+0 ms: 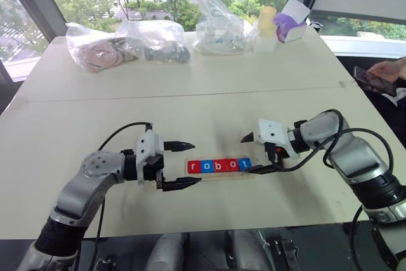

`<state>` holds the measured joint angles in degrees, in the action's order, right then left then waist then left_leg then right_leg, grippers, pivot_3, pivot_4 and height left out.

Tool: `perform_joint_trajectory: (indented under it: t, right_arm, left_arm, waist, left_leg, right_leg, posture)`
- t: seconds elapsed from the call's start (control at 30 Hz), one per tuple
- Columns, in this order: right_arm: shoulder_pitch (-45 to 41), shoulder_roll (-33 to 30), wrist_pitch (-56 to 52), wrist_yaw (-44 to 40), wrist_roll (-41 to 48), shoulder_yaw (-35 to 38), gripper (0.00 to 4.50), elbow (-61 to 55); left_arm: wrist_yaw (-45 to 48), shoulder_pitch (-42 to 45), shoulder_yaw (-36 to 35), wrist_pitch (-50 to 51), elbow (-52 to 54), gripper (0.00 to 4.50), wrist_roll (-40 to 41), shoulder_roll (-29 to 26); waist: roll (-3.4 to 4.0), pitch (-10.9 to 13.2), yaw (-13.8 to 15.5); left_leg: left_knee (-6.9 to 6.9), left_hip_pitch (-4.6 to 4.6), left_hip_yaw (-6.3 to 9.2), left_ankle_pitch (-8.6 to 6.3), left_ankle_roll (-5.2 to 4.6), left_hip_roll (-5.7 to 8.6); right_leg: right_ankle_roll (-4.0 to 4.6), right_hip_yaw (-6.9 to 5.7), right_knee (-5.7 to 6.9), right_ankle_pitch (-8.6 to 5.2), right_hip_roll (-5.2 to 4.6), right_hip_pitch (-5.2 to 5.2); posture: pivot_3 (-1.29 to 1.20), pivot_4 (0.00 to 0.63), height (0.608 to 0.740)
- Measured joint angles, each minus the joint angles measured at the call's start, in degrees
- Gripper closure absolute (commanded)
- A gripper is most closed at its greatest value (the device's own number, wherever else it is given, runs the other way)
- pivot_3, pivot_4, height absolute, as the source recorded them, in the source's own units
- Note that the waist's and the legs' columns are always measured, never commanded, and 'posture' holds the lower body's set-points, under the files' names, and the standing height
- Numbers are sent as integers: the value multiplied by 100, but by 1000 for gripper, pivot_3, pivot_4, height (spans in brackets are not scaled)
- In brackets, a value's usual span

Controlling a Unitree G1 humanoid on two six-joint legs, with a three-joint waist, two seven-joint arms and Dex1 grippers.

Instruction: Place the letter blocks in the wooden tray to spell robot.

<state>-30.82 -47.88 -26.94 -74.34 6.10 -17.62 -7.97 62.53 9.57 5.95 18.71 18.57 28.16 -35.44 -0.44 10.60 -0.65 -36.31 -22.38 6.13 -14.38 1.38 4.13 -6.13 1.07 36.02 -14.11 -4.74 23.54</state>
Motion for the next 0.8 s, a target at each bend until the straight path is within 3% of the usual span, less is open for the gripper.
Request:
perform_joint_trajectory:
  t: [0.6,0.8]
  right_arm:
    - [-127,405,487,287,-309,-179,55,675]
    - [-91,202,-142,102,134,54,55,-10]
  left_arm:
    - [-101,49,-7,474,332,0,193,-64]
    - [-162,158,-22,653,441,0,263,-159]
  waist:
    - [0,0,-2]
    - [0,0,5]
  left_leg:
    - [0,0,1,1,2,0]
    - [0,-1,2,1,1,1]
  right_leg:
    - [0,0,3,0,2,1]
    - [0,0,2,0,1,1]
  posture:
    - [0,150,740]
    - [0,150,740]
